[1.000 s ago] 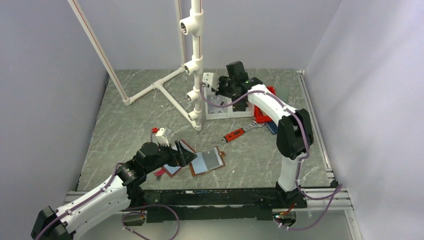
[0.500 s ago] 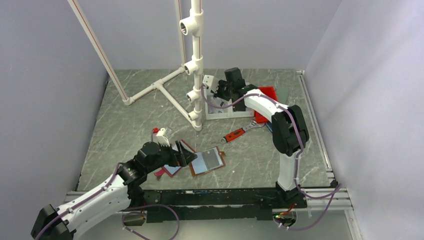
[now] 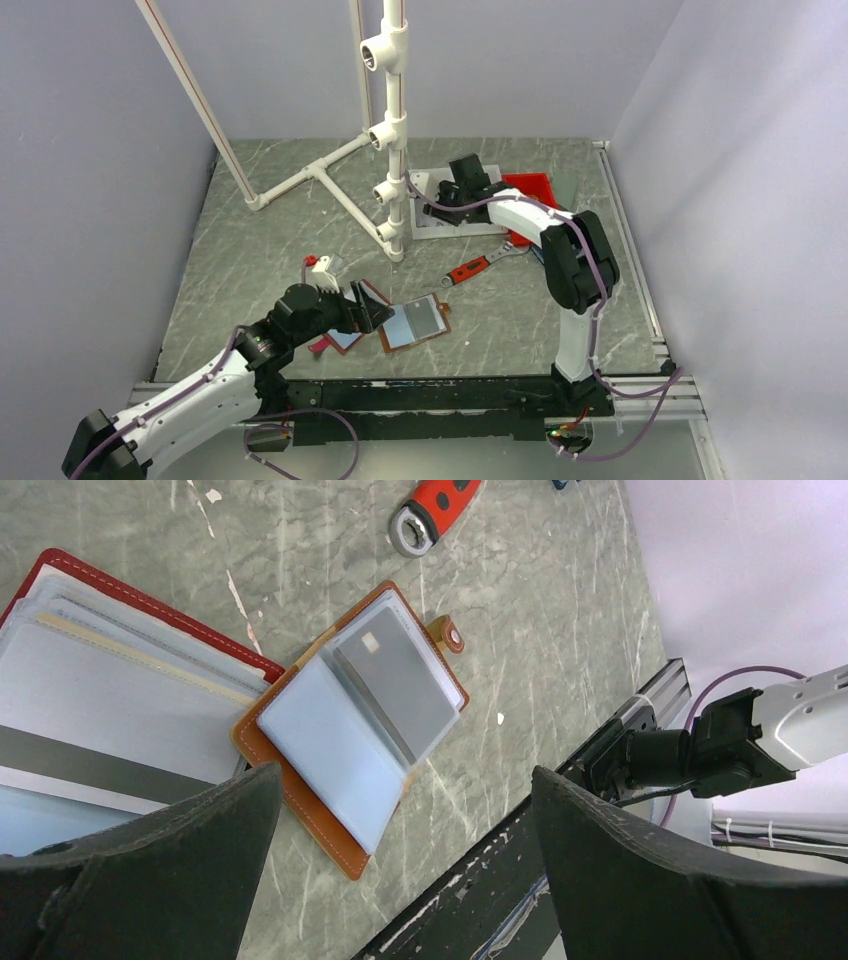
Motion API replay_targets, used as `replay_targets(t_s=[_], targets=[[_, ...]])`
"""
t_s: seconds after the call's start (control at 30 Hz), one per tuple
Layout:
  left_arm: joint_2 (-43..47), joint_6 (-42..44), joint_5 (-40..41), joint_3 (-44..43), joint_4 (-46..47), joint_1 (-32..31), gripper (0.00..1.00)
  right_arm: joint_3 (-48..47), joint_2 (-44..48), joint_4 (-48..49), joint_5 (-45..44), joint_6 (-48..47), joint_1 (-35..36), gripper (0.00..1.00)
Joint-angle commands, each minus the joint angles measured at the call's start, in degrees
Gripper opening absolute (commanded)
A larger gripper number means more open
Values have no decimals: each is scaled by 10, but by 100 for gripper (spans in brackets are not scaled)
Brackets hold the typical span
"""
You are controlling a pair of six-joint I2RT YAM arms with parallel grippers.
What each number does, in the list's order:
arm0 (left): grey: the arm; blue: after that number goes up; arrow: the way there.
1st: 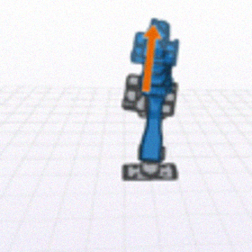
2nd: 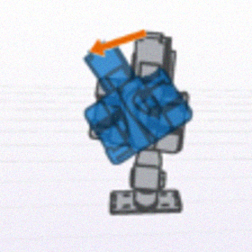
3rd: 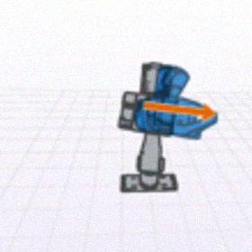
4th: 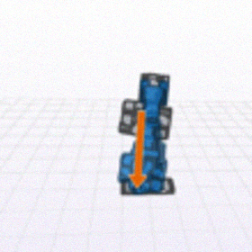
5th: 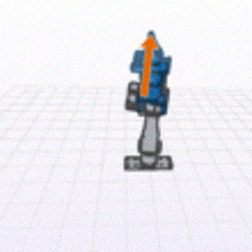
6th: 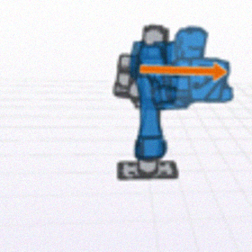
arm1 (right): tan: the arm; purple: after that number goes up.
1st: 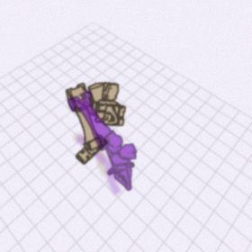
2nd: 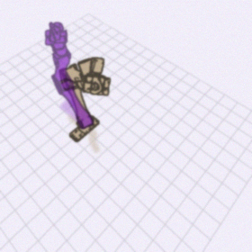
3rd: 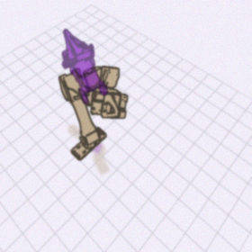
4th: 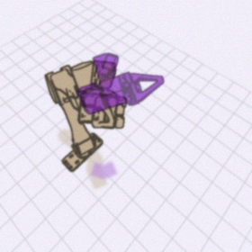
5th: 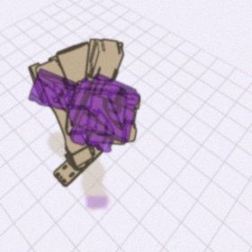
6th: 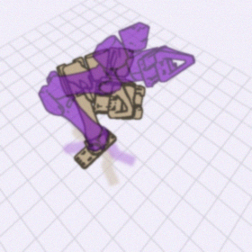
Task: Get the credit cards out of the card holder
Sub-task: Place the credit card in the storage box.
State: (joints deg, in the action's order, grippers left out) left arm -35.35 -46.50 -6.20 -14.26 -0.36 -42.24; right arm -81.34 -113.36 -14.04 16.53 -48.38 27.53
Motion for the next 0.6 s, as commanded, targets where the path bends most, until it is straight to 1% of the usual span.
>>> replay_targets(t_s=[0.0, 0.07, 0.23, 0.4, 0.57], targets=[[-1, -13, -9, 0, 20, 0, 99, 19, 79, -40, 54, 10, 6, 38], [-5, -16, -21, 0, 32, 0, 99, 22, 100, -65, 75, 18, 6, 38], [-18, -40, -62, 16, 88, 0, 99, 33, 148, -162, 137, 23, 1, 37], [-39, -58, -86, 12, 110, 0, 99, 95, 212, -207, 205, 17, -2, 35], [-68, -78, -97, 7, 141, 0, 98, 159, 277, -231, 305, -3, -4, 36]])
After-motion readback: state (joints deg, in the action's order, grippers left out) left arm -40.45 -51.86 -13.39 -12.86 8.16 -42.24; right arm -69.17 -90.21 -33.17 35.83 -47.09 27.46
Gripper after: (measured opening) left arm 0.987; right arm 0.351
